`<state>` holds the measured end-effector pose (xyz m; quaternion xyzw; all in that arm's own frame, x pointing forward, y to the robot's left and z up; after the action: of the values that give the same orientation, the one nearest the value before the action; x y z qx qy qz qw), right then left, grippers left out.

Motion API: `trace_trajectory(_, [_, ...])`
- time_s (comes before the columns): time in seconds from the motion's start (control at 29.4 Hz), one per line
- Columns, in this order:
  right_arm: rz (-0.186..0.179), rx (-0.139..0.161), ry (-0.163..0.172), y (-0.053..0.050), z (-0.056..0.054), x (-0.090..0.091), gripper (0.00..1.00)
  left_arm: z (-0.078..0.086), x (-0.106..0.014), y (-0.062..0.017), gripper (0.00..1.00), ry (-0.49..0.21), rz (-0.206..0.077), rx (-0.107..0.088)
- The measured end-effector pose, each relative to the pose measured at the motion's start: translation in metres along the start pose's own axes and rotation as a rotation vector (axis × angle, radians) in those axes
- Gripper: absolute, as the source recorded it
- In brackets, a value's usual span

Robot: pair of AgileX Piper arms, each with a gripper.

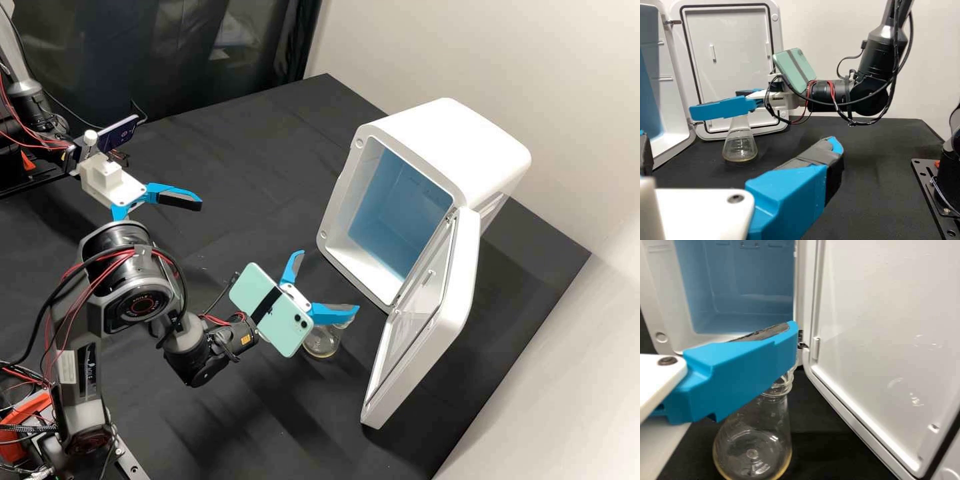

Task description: Place the flask in the incubator

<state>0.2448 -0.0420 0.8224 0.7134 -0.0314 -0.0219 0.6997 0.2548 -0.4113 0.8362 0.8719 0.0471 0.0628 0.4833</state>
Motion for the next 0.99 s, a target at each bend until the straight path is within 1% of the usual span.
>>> trace_trajectory(0.1, [0.011,0.001,-0.01,0.003,0.003,-0.001,1.0,0.0,0.0,0.0,1.0,0.003,0.001,-0.003])
trace_trajectory(0.27, [0.019,0.001,-0.015,0.004,0.004,-0.001,1.0,0.002,0.0,-0.0005,1.0,-0.006,-0.001,-0.002])
trace_trajectory(0.44, [0.023,0.001,-0.01,0.007,0.001,-0.002,1.0,0.002,0.0,-0.0005,1.0,-0.006,-0.001,-0.002])
trace_trajectory(0.54, [0.025,0.001,-0.017,0.01,0.0,-0.003,1.0,0.003,0.0,-0.0006,1.0,-0.007,-0.002,-0.002])
trace_trajectory(0.68, [0.04,0.005,-0.01,0.014,-0.002,-0.004,1.0,0.003,0.0,-0.0006,1.0,-0.007,-0.002,-0.002])
trace_trajectory(0.78, [0.048,0.019,0.002,0.017,-0.004,-0.005,1.0,0.003,0.0,-0.0006,1.0,-0.007,-0.002,-0.002])
trace_trajectory(0.88, [0.047,0.03,0.007,0.019,-0.006,-0.007,1.0,0.003,0.0,-0.0006,1.0,-0.007,-0.002,-0.002])
trace_trajectory(0.99, [0.062,0.034,0.017,0.025,-0.007,-0.009,1.0,0.003,0.0,-0.0007,1.0,-0.01,-0.002,-0.002])
